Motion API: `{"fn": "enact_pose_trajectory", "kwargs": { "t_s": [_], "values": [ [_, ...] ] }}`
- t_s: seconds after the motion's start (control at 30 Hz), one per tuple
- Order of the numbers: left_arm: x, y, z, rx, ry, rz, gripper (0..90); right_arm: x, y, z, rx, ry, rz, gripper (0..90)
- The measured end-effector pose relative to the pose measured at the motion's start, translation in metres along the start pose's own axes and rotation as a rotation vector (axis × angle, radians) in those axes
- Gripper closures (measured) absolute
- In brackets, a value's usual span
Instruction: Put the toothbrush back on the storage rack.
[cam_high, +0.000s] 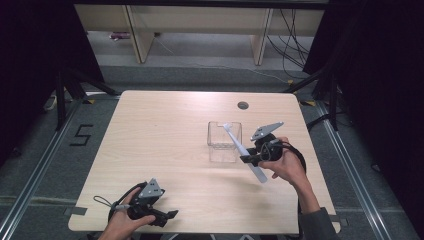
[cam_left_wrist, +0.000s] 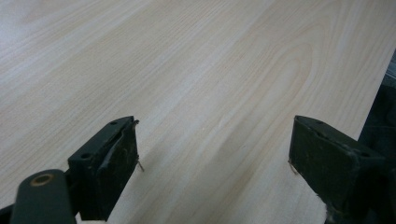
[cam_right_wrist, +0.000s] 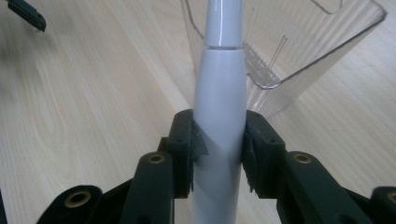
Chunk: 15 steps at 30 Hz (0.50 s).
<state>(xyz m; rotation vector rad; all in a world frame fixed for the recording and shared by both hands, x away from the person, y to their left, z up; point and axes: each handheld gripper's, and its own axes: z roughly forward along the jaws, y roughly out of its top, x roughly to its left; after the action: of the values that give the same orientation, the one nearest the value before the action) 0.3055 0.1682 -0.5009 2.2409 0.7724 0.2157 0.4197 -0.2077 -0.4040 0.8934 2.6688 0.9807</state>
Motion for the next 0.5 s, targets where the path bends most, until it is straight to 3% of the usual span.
{"fn": "enact_pose_trajectory", "kwargs": {
  "t_s": [0.03, 0.17, 0.27, 0.3, 0.43, 0.47, 0.5],
  "values": [
    [0.000, 0.000, 0.000, 0.000, 0.000, 0.000, 14.9, -0.003, 0.000, -0.001, -0.012, 0.005, -0.019, 66.7],
    [0.000, 0.000, 0.000, -0.001, -0.001, -0.002, 14.9, -0.008, -0.002, -0.004, -0.059, 0.005, 0.010, 66.7],
    [-0.001, 0.000, 0.000, 0.004, -0.010, -0.001, 14.9, -0.008, -0.002, -0.005, -0.123, 0.005, 0.034, 66.7],
    [-0.001, 0.000, 0.001, 0.001, -0.006, -0.003, 14.9, -0.011, -0.001, -0.007, -0.123, 0.008, 0.010, 66.7],
    [-0.001, 0.000, 0.001, 0.003, -0.007, -0.003, 14.9, -0.009, 0.002, -0.009, -0.164, 0.013, 0.026, 66.7],
    [0.000, 0.000, 0.001, 0.008, -0.003, 0.004, 14.9, -0.010, 0.003, -0.010, -0.177, 0.013, 0.007, 66.7],
    [0.000, 0.000, 0.001, 0.005, -0.002, 0.000, 14.9, -0.008, 0.004, -0.011, -0.188, 0.024, 0.038, 66.7]
  ]
}}
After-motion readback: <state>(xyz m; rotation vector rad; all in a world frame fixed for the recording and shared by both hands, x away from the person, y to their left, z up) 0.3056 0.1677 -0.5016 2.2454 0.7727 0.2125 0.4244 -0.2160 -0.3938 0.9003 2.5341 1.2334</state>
